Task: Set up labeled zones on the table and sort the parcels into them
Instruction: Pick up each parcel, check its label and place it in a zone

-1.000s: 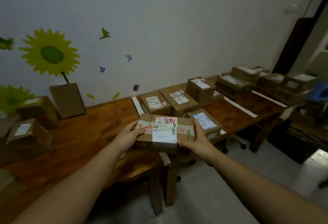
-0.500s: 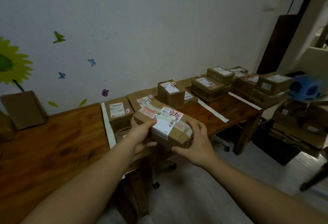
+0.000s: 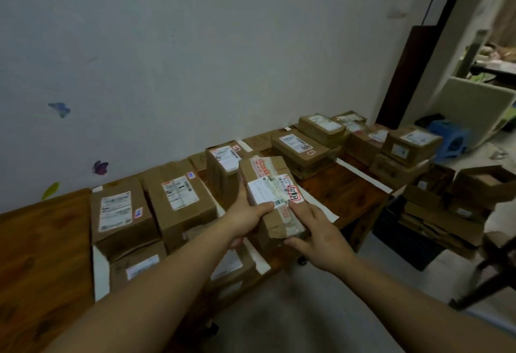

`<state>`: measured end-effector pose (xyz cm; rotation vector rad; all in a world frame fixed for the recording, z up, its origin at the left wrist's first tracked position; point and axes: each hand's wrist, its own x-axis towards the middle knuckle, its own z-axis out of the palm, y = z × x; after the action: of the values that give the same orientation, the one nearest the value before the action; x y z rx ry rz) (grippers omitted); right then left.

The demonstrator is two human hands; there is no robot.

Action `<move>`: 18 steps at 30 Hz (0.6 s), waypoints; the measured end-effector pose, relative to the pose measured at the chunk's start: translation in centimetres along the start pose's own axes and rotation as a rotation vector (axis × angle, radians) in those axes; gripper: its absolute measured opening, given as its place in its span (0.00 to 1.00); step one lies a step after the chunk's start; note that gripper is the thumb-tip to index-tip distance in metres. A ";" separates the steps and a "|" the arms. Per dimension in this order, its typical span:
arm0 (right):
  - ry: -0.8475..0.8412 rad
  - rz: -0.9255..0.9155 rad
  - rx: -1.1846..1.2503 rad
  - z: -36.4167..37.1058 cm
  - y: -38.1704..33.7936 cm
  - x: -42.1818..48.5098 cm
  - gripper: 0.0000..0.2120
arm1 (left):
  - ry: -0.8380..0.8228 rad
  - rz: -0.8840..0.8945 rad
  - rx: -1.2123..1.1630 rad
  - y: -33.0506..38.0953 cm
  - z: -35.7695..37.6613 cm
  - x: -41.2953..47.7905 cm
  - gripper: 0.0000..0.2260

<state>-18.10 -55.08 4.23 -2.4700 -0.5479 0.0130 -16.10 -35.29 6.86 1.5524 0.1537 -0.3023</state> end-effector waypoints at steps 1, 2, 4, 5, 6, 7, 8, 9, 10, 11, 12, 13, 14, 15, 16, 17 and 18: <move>-0.028 -0.010 -0.020 -0.6 0.9 1.3 0.38 | -0.006 0.020 0.017 0.4 0.4 1.7 0.40; -0.061 -0.011 -0.044 -1.2 1.7 2.6 0.39 | -0.021 0.038 0.037 0.9 0.7 3.1 0.39; -0.089 -0.021 -0.087 -2.2 3.2 5.4 0.41 | -0.031 0.053 0.062 1.9 1.3 6.0 0.36; -0.078 -0.036 -0.099 -2.6 3.9 6.7 0.42 | -0.016 0.054 0.071 2.3 1.5 7.4 0.34; -0.062 -0.052 -0.108 -2.9 4.6 8.1 0.42 | 0.011 0.055 0.090 2.7 1.7 8.7 0.32; -0.050 -0.065 -0.118 -3.0 5.3 9.4 0.42 | 0.040 0.057 0.124 3.1 1.9 10.0 0.30; -0.047 -0.074 -0.128 -3.1 6.1 10.7 0.42 | 0.070 0.058 0.172 3.4 2.1 11.2 0.28; -0.053 -0.075 -0.137 -3.1 7.0 12.0 0.41 | 0.096 0.067 0.231 3.6 2.2 12.4 0.27; -0.065 -0.075 -0.143 -3.0 8.0 13.4 0.41 | 0.117 0.078 0.303 3.7 2.3 13.7 0.26; -0.084 -0.073 -0.149 -3.0 9.0 14.9 0.41 | 0.131 0.086 0.381 3.9 2.4 15.1 0.25; -0.106 -0.069 -0.156 -3.1 10.1 16.4 0.41 | 0.143 0.084 0.459 4.0 2.4 16.4 0.24; -0.134 -0.064 -0.164 -3.1 11.2 17.9 0.41 | 0.158 0.079 0.524 4.1 2.4 17.7 0.22; -0.172 -0.063 -0.176 -3.2 12.3 19.3 0.41 | 0.184 0.075 0.578 4.1 2.3 19.0 0.20; -0.216 -0.072 -0.187 -3.4 13.4 20.7 0.41 | 0.239 0.078 0.644 4.0 2.0 20.2 0.19; -0.255 -0.089 -0.194 -3.4 14.3 22.0 0.41 | 0.315 0.074 0.752 3.8 1.5 21.3 0.18; -0.289 -0.107 -0.202 -3.5 15.1 23.2 0.41 | 0.390 0.039 0.907 3.6 0.8 22.3 0.20; -0.319 -0.126 -0.210 -3.4 15.8 24.2 0.41 | 0.437 -0.040 1.064 3.4 0.1 23.1 0.23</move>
<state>10.53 -59.19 0.97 -2.6491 -0.8800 0.3192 6.92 -37.55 3.50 2.6664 0.4082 -0.0496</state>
